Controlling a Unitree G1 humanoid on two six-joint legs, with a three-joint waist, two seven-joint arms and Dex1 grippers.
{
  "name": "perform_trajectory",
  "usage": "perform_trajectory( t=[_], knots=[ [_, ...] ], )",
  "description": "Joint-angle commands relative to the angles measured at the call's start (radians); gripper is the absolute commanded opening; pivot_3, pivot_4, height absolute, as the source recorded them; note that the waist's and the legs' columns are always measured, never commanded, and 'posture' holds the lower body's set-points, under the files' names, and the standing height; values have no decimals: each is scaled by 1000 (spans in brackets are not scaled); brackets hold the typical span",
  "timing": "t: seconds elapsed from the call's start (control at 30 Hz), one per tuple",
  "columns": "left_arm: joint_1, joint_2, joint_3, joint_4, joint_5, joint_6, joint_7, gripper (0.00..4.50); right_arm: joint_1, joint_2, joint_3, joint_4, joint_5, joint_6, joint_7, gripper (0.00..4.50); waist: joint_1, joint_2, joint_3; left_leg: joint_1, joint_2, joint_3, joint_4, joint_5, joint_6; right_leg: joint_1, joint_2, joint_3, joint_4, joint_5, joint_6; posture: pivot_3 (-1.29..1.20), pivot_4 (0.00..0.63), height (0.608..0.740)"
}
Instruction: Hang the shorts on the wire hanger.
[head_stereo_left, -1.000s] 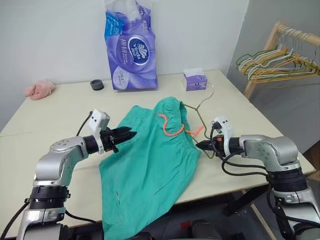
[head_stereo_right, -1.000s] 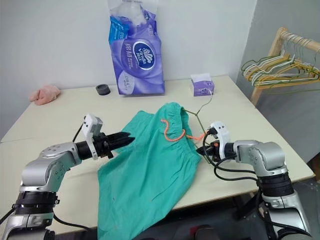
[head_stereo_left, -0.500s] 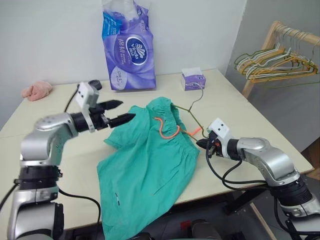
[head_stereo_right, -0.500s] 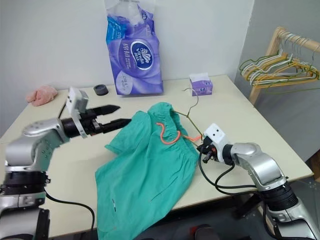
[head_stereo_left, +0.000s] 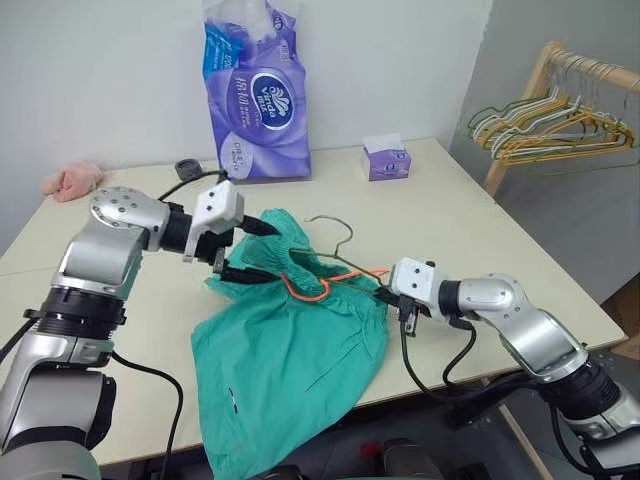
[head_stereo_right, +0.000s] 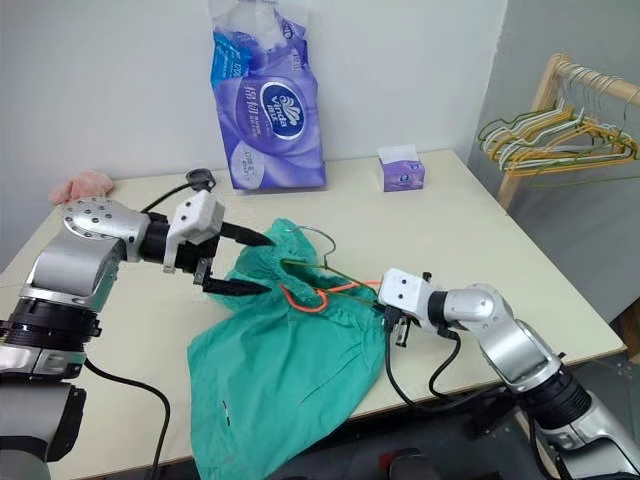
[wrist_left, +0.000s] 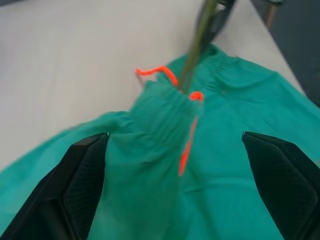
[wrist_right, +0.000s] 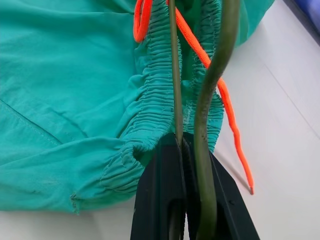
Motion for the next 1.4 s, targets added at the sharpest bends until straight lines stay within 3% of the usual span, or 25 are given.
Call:
perform_trajectory(
  t=[0.03, 0.23, 0.33, 0.47, 0.77, 0.97, 1.1, 1.27, 1.4],
  knots=[
    [-9, 11, -8, 13, 31, -52, -38, 4461, -24, 6, -20, -42, -13, -24, 14, 0, 1, 0, 0, 0, 0, 0, 0, -1, 2, 0, 0, 0, 0, 0, 0, -152, 0, 740],
    [6, -19, -34, 70, 106, -160, -22, 4461, -31, 16, -32, -55, -9, -12, 28, 0, 0, 0, 0, 0, 0, 0, 0, -1, 2, 0, 0, 0, 0, 0, 0, -158, 0, 740],
    [4, -54, -22, 94, 104, -158, 10, 3888, -31, 19, -37, -70, -4, -4, 31, 0, 1, 0, 0, 0, 0, 0, 1, -1, 2, 0, 0, 0, 0, 0, 0, -165, 0, 740],
    [34, -106, -11, 60, 82, -135, 46, 2691, -32, 27, -41, -91, 2, 3, 33, 0, 0, 0, 0, 0, 0, -1, 1, -1, 2, 0, 0, 0, 0, 0, 0, -168, 0, 740],
    [67, -113, -5, 6, 76, -95, 52, 104, -33, 28, -40, -105, -5, -3, 42, 0, -3, 0, 0, 0, 0, -1, 1, -1, 2, -1, 0, 0, 1, 0, 0, -167, 0, 740],
    [67, -107, 2, 12, 87, -95, 58, 23, -23, -43, -47, -97, -19, -55, 104, 0, 0, 0, 0, 0, 0, -1, 1, -1, 2, 0, 0, 0, 1, 0, 0, -165, 0, 740],
    [69, -108, 12, 21, 93, -95, 75, 0, -13, -153, -102, -47, -24, -114, 160, 944, 2, 0, 0, 0, 0, -1, 1, -1, 2, 0, 0, 0, 1, 0, 0, -165, 0, 740],
    [77, -99, 19, 24, 93, -96, 81, 0, 45, -278, -203, 63, -53, -184, 148, 2653, 2, 0, 0, 0, 0, 0, 1, -1, 2, 1, 0, -1, 0, 0, 0, -169, 0, 740],
    [76, -101, 30, 34, 92, -98, 99, 0, 160, -233, -347, 48, 77, -83, 110, 4019, 2, -1, 0, 0, 0, 0, 1, -1, 2, 1, 0, 0, 0, 0, 0, -175, 0, 740]
  ],
)
